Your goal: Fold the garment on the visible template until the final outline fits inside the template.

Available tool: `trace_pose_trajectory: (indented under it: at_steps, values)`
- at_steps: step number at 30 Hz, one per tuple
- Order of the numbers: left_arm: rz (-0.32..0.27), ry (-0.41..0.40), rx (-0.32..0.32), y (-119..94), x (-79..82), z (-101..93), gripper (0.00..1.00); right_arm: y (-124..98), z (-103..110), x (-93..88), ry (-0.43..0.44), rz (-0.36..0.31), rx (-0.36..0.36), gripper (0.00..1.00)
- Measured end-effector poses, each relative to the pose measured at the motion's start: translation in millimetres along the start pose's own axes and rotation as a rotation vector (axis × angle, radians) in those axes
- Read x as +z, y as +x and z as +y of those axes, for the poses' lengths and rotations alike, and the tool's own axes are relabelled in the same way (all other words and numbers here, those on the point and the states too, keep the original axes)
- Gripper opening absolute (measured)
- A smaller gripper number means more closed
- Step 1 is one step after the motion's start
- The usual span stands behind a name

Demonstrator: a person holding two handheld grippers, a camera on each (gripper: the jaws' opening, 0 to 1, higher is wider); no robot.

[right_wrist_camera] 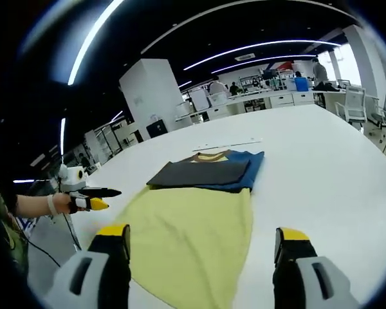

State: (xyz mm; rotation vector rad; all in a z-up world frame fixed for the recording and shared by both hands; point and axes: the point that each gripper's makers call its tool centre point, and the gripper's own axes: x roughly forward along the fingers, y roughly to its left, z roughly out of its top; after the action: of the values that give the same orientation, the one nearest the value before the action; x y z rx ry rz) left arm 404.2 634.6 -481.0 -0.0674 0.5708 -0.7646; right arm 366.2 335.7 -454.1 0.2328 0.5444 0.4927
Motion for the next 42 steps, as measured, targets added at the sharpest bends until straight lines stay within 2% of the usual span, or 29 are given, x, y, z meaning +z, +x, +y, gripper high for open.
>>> trace_pose_trajectory:
  at_steps: [8, 13, 16, 18, 23, 28, 32, 37, 42]
  values:
    - [0.011, -0.019, 0.021, -13, -10.9, 2.4, 0.69, -2, -1, -3.7, 0.004, 0.007, 0.0, 0.92]
    - [0.049, -0.048, 0.027, -21, -24.4, 0.8, 0.69, -4, -3, -16.7, 0.011, 0.03, -0.002, 0.9]
    - [0.073, -0.038, 0.033, -25, -32.4, 1.2, 0.68, -7, -4, -23.9, 0.016, 0.043, -0.007, 0.9]
    - [0.074, -0.044, 0.028, -28, -34.4, 0.3, 0.68, -10, -4, -27.7, 0.017, 0.051, -0.008, 0.88]
    - [0.126, -0.053, 0.013, -34, -47.2, -3.5, 0.65, -16, -3, -38.9, 0.019, 0.079, 0.003, 0.78]
    - [0.176, -0.075, -0.012, -40, -59.9, -8.9, 0.58, -23, -3, -56.4, 0.008, 0.124, 0.003, 0.62]
    - [0.23, -0.111, -0.027, -45, -75.6, -11.5, 0.56, -28, -5, -70.1, 0.013, 0.162, -0.003, 0.58]
    - [0.238, -0.139, -0.036, -49, -81.3, -15.6, 0.5, -34, -4, -83.1, 0.029, 0.2, 0.007, 0.48]
    - [0.239, -0.144, -0.045, -51, -83.6, -19.0, 0.46, -36, -3, -95.2, 0.04, 0.23, 0.017, 0.44]
